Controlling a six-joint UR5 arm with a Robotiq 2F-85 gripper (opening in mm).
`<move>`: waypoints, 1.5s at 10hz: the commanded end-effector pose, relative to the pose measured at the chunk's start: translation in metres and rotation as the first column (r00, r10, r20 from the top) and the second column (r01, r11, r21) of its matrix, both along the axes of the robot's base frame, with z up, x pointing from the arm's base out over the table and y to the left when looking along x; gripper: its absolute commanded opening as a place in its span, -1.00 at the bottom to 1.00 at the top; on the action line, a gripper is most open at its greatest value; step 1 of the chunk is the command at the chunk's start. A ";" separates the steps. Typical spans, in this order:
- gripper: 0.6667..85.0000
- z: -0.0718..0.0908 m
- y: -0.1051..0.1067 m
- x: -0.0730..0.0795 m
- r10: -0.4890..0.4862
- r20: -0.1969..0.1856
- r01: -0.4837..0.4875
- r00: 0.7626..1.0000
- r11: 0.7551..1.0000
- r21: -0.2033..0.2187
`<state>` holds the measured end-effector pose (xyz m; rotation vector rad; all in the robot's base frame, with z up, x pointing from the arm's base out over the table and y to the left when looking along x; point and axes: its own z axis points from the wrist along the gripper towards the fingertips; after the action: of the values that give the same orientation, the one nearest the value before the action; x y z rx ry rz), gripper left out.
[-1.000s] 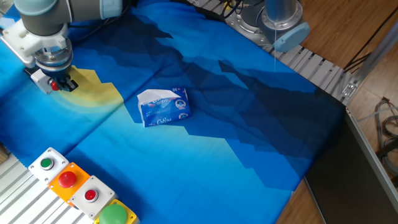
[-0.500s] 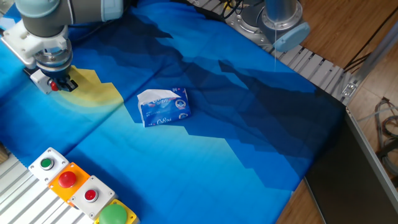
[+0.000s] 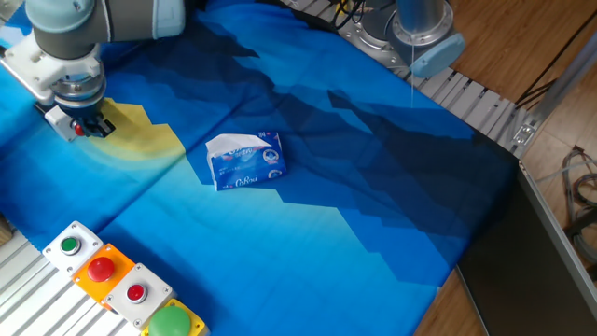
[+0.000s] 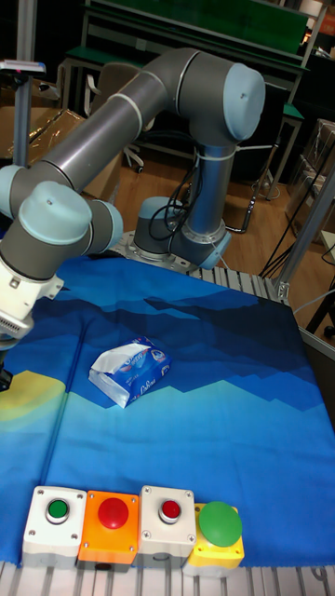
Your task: Press the button horizontally
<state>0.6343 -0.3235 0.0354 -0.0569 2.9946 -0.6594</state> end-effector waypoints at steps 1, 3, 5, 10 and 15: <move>-0.99 -0.002 0.038 -0.007 -0.086 0.017 0.084 0.996 0.989 0.125; -0.99 0.005 0.086 -0.021 -0.169 0.007 0.160 0.986 0.945 0.284; -0.99 0.014 0.096 -0.024 -0.173 -0.022 0.170 0.985 0.928 0.333; -0.99 0.013 0.120 -0.036 -0.172 -0.080 0.190 0.982 0.892 0.410; -0.99 0.026 0.078 -0.037 -0.134 -0.090 0.158 0.987 0.909 0.386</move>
<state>0.5967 -0.2258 0.0537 0.2050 3.1434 -0.0677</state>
